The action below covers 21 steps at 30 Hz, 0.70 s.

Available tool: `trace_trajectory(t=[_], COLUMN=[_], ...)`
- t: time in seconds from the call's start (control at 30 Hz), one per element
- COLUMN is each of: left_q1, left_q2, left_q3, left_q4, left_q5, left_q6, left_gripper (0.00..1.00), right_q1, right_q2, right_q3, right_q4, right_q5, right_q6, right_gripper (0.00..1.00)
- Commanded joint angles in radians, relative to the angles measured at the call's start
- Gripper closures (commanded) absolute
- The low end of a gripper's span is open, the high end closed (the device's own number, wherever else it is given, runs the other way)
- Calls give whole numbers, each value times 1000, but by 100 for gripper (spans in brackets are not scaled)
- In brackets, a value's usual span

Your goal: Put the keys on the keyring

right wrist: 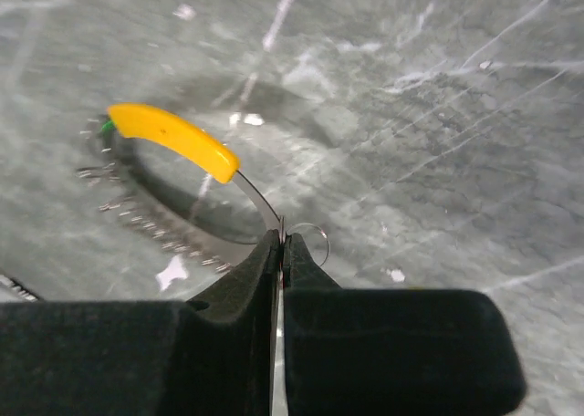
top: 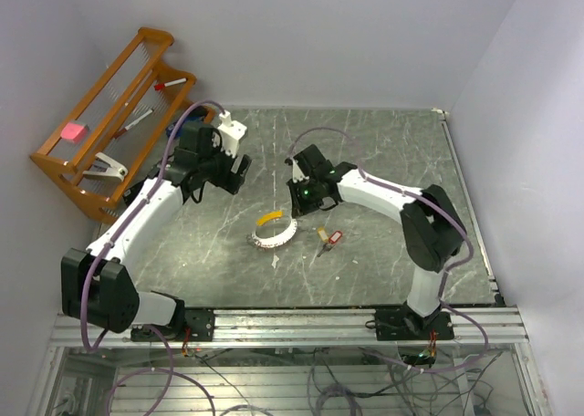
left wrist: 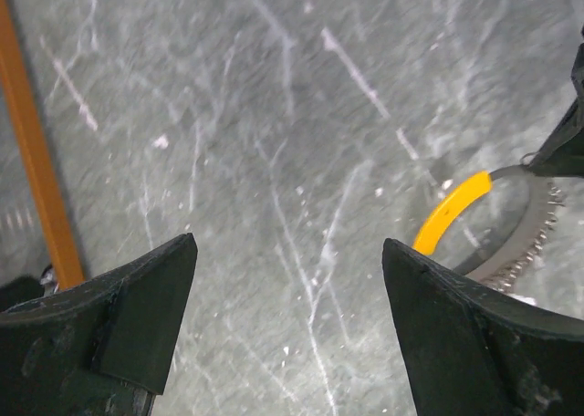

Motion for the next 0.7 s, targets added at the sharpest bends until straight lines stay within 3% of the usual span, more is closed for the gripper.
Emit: trace_trajectory(t=[0.0, 0.5, 0.67], left_q1=[-16, -36, -62], left_q2=[28, 65, 54], left_q3=[105, 162, 163], left_q4=[-23, 96, 72], left_q5=[134, 448, 408], left_q6=[-24, -196, -183], left_gripper=[6, 7, 7], right_q1=[1, 1, 1], right_q2=[-150, -307, -306], right_q3=[23, 18, 64], right_q4=[57, 165, 109], right_q5=[-12, -165, -87], right_q6=[-26, -9, -12], right_gripper=[100, 100, 100])
